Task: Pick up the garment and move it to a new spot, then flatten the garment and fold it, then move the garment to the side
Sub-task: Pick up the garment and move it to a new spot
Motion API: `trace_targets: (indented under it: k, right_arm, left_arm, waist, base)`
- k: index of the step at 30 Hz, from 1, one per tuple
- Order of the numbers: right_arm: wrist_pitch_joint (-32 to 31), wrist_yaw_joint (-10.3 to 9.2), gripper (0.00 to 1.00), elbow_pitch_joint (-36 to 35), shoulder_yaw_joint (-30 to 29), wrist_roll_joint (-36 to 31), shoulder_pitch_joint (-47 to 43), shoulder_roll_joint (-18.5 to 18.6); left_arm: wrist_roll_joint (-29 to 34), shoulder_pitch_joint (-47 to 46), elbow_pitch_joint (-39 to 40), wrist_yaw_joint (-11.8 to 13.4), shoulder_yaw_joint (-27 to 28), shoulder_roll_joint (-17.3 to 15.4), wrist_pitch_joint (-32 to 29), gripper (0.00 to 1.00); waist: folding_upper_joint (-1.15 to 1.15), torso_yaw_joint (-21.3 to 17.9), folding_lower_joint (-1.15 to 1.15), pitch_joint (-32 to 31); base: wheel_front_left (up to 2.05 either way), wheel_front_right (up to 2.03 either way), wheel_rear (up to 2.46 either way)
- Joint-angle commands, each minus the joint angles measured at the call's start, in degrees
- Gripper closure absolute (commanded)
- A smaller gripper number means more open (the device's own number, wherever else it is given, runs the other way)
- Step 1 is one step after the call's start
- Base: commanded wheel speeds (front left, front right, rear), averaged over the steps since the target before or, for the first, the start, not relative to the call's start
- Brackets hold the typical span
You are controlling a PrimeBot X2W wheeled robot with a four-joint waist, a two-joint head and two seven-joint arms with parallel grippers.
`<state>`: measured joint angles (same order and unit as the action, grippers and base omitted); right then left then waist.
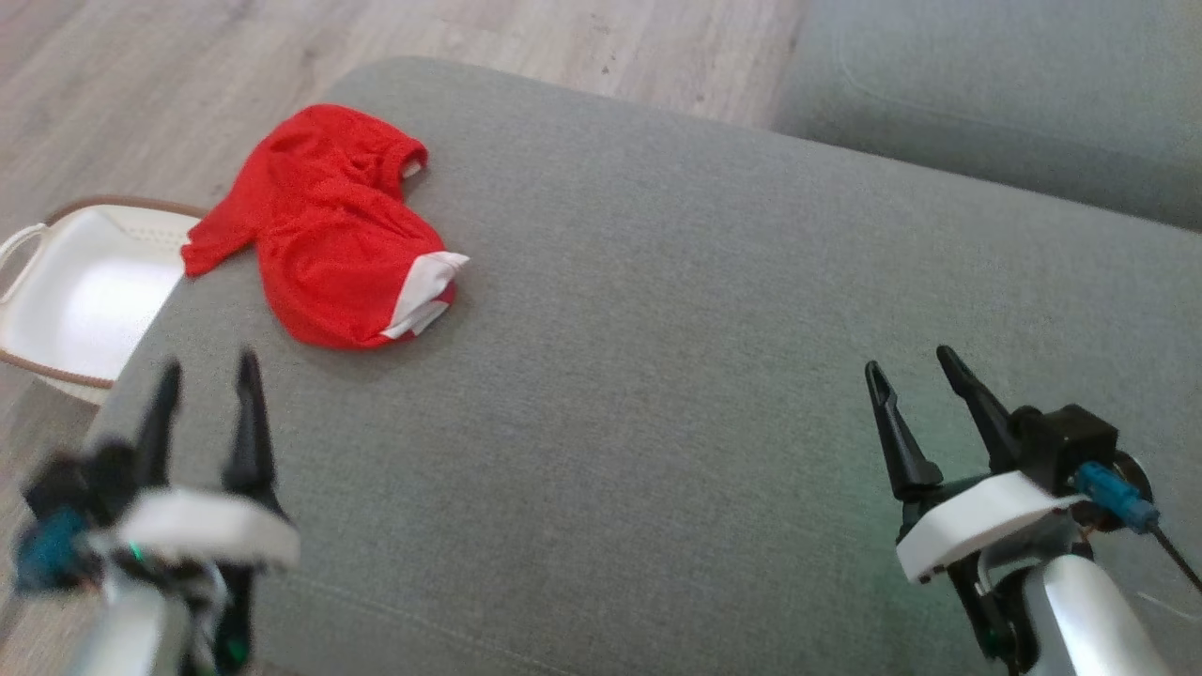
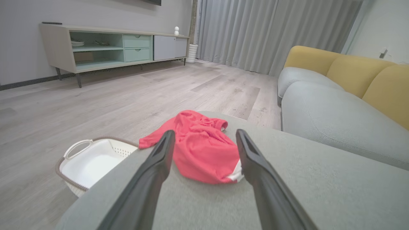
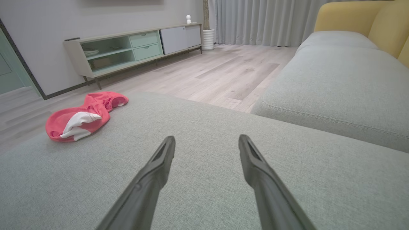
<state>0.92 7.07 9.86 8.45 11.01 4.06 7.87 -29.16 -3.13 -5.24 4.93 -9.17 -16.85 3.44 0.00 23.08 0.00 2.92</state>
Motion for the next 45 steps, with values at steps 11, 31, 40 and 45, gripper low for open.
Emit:
trace_targets:
  k: [11, 31, 40, 45]
  right_arm:
    - [-1.5, 0.42, 0.00, -10.5, 3.3, -1.0, 7.3, 3.8]
    - [-3.4, 0.42, 0.00, -18.6, 1.6, -1.4, 9.0, 6.2]
    - [-2.0, 0.42, 0.00, -15.8, 2.1, -0.7, 8.2, 4.7]
    - [-0.9, 0.42, 0.00, -13.4, 2.8, 0.0, 7.3, 3.7]
  left_arm:
    - [-8.4, -22.3, -12.3, 0.5, 10.9, -10.9, -16.2, 0.00]
    - [-22.9, -25.1, -27.9, 3.0, 18.0, -16.1, -41.2, 0.59]
    - [-19.5, -26.1, -20.9, 1.8, 19.3, -20.1, -33.3, 1.00]
    - [-17.0, -29.0, -15.3, -0.6, 17.4, -22.4, -30.9, 1.00]
  waist:
    - [0.00, -10.7, 0.00, 11.2]
    - [0.00, -23.0, 0.00, 22.8]
    - [0.00, -21.7, 0.00, 15.6]
    - [0.00, -21.4, 0.00, 9.7]
  base:
    - [0.00, 0.00, 0.00]
    - [0.00, 0.00, 0.00]
    - [0.00, 0.00, 0.00]
    - [0.00, 0.00, 0.00]
